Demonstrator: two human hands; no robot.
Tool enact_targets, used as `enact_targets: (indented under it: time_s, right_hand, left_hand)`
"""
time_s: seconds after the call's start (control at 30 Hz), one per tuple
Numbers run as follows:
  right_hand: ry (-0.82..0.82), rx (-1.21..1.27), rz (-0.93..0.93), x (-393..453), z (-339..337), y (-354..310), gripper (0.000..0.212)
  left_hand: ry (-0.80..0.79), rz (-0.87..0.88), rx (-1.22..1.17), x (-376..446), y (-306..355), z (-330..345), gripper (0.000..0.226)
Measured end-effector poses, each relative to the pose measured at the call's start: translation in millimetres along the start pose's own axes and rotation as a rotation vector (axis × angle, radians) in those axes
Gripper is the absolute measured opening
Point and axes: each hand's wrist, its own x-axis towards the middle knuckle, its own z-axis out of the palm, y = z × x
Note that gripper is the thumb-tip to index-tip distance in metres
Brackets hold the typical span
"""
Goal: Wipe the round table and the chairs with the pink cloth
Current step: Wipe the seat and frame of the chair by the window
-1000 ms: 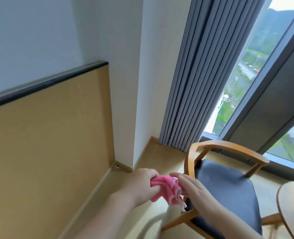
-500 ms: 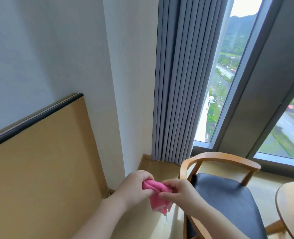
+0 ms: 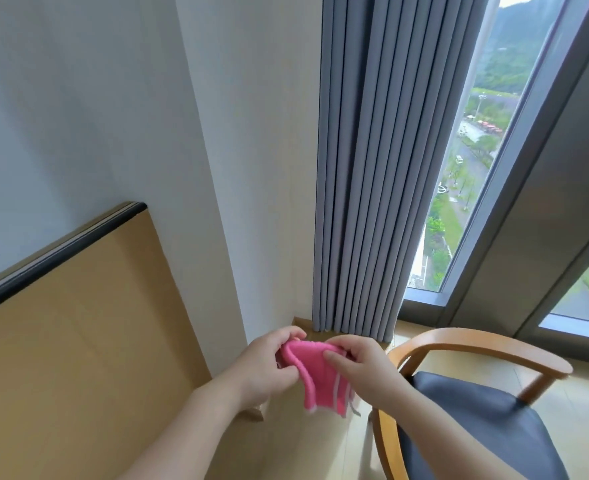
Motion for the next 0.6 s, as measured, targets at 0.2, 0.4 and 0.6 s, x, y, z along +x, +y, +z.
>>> enact_targets:
  time_s: [0.2, 0.4, 0.6]
  right_hand:
    - [0.097, -0.013, 0.042, 63, 10, -4, 0.019]
    - [0.252, -0.017, 0.216, 104, 49, -2, 0.016]
    - [0.385, -0.06, 0.38, 116, 68, 19, 0.032]
  left_hand:
    - [-0.067, 0.008, -0.003, 71, -34, -35, 0.027]
    - [-0.206, 0.095, 0.095, 141, -75, -75, 0.02]
    - [-0.397, 0.211, 0.228, 202, -93, -75, 0.016]
